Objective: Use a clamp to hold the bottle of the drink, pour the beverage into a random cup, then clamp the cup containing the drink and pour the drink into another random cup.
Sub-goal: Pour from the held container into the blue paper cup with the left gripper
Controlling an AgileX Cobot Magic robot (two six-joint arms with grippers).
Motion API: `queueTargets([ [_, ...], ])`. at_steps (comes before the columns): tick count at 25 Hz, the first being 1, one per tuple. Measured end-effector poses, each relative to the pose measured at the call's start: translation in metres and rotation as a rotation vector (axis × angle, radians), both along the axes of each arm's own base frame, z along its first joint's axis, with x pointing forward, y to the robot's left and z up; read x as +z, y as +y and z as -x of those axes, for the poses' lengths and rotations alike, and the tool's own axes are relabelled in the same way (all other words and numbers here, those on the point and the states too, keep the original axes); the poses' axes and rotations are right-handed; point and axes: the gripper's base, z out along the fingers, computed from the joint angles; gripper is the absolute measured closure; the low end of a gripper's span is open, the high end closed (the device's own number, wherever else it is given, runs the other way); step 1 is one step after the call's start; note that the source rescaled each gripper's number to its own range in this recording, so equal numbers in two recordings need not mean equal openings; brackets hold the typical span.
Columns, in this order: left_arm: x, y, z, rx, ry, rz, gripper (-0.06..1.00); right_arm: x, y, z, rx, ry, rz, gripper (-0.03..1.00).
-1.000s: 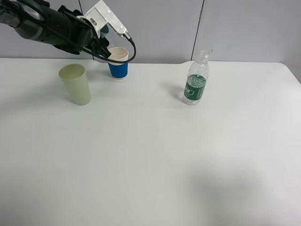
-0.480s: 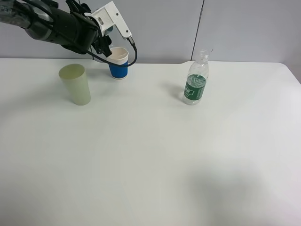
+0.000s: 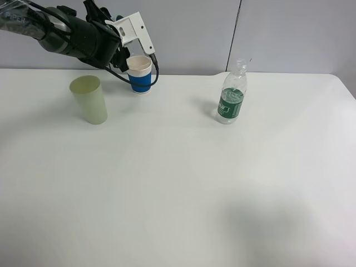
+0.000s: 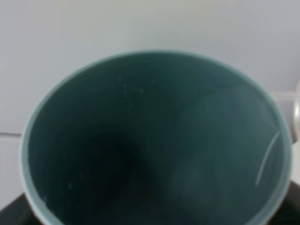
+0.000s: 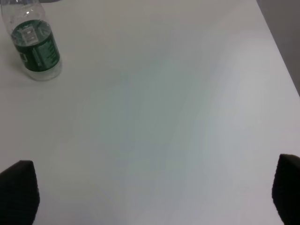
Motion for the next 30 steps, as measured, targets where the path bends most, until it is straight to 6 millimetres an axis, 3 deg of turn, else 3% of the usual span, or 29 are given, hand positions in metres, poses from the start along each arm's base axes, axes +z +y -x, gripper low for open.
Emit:
queueTargets([
  [30,0.0041,-0.0006,-0.0013,-0.040,-0.013,-0.135,0.91,0.0000,0.0000,0.0000,0.000,0.000,0.000,-0.03],
])
